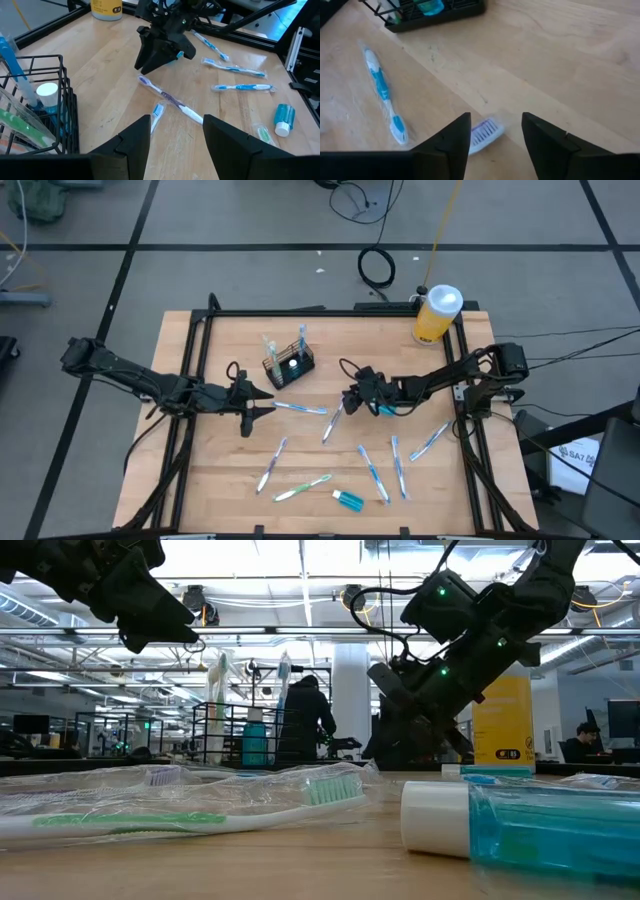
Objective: Pick & Place toothbrushing station
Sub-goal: Put the top violet toothbrush into the black wire organizer
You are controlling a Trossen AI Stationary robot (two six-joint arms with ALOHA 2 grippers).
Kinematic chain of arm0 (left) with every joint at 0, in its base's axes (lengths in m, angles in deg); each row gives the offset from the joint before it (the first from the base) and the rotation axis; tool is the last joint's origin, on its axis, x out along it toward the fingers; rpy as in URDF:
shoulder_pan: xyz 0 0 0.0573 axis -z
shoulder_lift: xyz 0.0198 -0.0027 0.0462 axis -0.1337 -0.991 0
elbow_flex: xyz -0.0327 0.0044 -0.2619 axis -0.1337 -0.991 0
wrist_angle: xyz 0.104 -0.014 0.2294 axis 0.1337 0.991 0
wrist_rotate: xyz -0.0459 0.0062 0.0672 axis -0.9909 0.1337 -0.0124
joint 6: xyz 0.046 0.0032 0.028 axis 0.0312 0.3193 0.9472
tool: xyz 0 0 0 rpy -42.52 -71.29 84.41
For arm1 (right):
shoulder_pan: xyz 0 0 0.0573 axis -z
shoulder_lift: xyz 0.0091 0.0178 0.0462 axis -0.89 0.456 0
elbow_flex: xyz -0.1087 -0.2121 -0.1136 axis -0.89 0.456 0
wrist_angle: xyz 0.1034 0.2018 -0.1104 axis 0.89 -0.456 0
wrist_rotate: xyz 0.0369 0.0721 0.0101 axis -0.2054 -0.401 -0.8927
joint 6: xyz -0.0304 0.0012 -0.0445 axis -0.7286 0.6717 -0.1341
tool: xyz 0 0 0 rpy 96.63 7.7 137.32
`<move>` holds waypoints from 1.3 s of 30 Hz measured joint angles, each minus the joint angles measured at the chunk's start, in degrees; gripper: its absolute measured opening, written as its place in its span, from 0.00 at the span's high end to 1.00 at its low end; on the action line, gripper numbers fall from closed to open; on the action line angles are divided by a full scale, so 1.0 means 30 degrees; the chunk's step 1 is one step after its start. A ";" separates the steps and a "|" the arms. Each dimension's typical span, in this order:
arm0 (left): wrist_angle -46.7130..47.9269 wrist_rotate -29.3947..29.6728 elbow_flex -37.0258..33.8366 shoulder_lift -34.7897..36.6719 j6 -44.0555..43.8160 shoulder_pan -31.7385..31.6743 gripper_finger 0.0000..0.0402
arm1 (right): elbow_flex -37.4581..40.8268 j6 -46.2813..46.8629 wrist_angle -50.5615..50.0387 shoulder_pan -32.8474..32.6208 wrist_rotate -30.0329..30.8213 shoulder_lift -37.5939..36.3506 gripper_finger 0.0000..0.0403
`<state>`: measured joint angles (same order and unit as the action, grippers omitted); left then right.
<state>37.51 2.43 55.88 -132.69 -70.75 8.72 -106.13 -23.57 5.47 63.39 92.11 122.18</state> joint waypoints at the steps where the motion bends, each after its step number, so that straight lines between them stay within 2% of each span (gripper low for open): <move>1: 0.0000 0.0000 0.0000 0.0000 -0.0004 0.0004 0.53 | 0.0000 0.0060 0.0000 0.0000 0.0000 0.0000 0.60; 15: 0.0000 0.0000 0.0000 0.0000 0.0007 0.0006 0.53 | 0.0002 0.0488 0.0450 -0.0534 0.0445 0.0436 0.64; 25: -0.0124 0.0007 0.0000 0.0000 0.0189 0.0000 0.53 | -0.0002 0.0162 0.3615 -0.0546 0.0529 0.2528 0.66; 29: -0.0124 0.0012 0.0000 0.0000 0.0561 0.0005 0.53 | 0.0000 -0.0007 0.3120 -0.0546 0.0689 0.2506 0.72; 35: -0.0066 0.0123 0.0000 -0.0006 0.0554 0.0007 0.53 | 0.0000 -0.0043 0.3118 -0.0546 0.0590 0.2506 0.87; 39: -0.0058 0.0124 0.0000 0.0000 0.0539 0.0004 0.53 | 0.0003 -0.1173 0.4012 -0.0546 0.0474 0.2514 0.94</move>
<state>37.34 2.80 55.88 -132.69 -69.14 8.73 -106.12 -27.09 17.51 61.75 93.53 129.72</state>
